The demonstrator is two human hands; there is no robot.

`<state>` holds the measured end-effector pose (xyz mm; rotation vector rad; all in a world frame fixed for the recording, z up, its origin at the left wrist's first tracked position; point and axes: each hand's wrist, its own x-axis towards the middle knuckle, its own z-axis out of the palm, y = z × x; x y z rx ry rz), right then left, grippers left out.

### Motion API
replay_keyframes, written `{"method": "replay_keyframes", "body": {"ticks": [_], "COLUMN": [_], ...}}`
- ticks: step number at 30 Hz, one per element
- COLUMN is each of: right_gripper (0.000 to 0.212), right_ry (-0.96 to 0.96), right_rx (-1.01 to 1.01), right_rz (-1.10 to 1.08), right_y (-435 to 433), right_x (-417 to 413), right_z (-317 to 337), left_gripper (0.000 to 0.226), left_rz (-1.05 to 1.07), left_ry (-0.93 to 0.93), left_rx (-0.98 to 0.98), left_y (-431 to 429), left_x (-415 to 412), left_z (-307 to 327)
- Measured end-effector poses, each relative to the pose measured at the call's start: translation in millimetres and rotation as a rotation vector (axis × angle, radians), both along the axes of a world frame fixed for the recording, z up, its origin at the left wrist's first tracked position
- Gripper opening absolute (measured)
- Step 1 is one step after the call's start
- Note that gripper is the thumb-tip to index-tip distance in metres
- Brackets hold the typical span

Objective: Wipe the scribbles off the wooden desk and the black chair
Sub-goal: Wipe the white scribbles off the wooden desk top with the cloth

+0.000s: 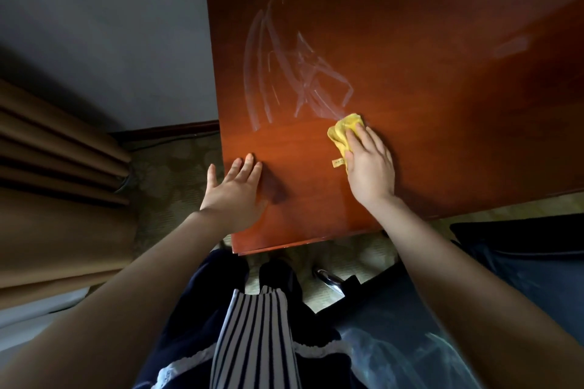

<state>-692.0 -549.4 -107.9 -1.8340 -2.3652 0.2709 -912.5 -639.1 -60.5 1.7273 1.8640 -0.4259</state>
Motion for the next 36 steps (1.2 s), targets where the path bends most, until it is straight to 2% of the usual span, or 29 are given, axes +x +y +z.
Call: {"method": "replay_keyframes", "body": {"ticks": [5, 13, 19, 24, 30, 36], "right_gripper": [0.049, 0.045, 0.04, 0.055, 0.056, 0.047], "right_ry": [0.033, 0.191, 0.235, 0.159, 0.148, 0.084], "right_rx": [-0.085, -0.017, 0.044, 0.083, 0.068, -0.01], "right_rz": [-0.009, 0.306, 0.448, 0.647, 0.453, 0.218], "right_y": [27.1, -9.0, -53.0, -60.6, -9.9, 52.7], "right_x": [-39.4, -88.3, -54.9, 8.7, 75.3, 87.9], "right_z": [4.5, -5.2, -12.0, -16.9, -8.7, 1.0], "left_gripper": [0.068, 0.069, 0.067, 0.066, 0.065, 0.064], "left_rz": [-0.016, 0.053, 0.037, 0.008, 0.016, 0.026], "left_ry": [-0.02, -0.122, -0.08, -0.042, -0.025, -0.021], "left_rx": [-0.021, 0.002, -0.002, -0.058, -0.083, -0.076], "left_y": [2.7, -1.2, -1.3, 4.4, 9.9, 8.7], "left_x": [-3.7, -17.8, -11.6, -10.0, -6.4, -5.5], "left_z": [-1.1, 1.0, 3.3, 7.5, 10.5, 10.3]}}
